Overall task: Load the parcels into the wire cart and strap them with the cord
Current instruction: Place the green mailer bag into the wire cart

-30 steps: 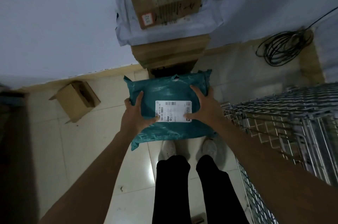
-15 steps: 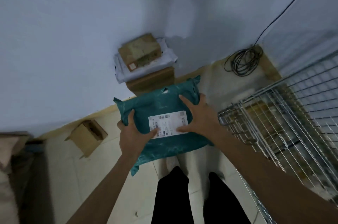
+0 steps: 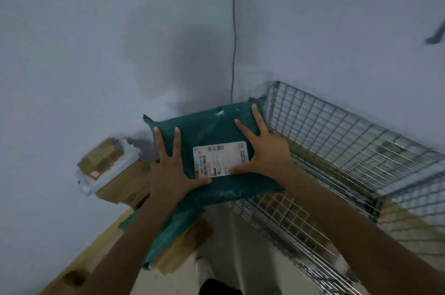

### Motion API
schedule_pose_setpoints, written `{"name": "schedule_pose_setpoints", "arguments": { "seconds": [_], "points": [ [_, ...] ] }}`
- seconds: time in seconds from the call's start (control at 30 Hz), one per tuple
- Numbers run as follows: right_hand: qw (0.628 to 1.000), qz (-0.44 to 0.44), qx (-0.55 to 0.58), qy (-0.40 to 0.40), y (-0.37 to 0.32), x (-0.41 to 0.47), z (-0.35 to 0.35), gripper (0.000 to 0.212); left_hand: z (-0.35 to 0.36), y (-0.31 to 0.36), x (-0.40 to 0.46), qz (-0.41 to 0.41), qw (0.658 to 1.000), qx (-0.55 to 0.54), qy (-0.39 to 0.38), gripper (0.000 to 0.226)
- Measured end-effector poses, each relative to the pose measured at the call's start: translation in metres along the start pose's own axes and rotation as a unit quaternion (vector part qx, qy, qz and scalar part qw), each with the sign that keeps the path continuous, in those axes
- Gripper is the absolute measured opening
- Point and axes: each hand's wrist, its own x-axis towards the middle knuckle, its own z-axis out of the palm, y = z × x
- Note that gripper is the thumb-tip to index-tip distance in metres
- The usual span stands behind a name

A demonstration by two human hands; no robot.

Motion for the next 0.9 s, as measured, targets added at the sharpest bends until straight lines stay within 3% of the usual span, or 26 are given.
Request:
{"name": "schedule_pose_setpoints", "arguments": {
  "seconds": [0.2, 0.4, 0.57, 0.77, 0.9],
  "points": [
    [0.991, 0.128, -0.038, -0.028, 0.142, -0.086, -0.056, 0.131, 0.030, 0.155, 0.030, 0.176, 0.980, 0.001, -0.093, 0.140],
    [0.960, 0.273, 0.005, -0.056, 0.249, -0.148, -0.034, 0.132, 0.099, 0.285, 0.058, 0.286, 0.940, 0.022, -0.185, 0.143],
    [0.921, 0.379, 0.052, -0.073, 0.317, -0.172, 0.034, 0.131, 0.190, 0.351, 0.082, 0.360, 0.902, 0.038, -0.233, 0.141],
    [0.875, 0.456, 0.109, -0.119, 0.376, -0.172, 0.162, 0.132, 0.338, 0.371, 0.113, 0.357, 0.879, 0.075, -0.306, 0.148],
    [0.860, 0.472, 0.135, -0.141, 0.416, -0.171, 0.252, 0.131, 0.440, 0.374, 0.129, 0.362, 0.871, 0.109, -0.315, 0.146]
  ]
}}
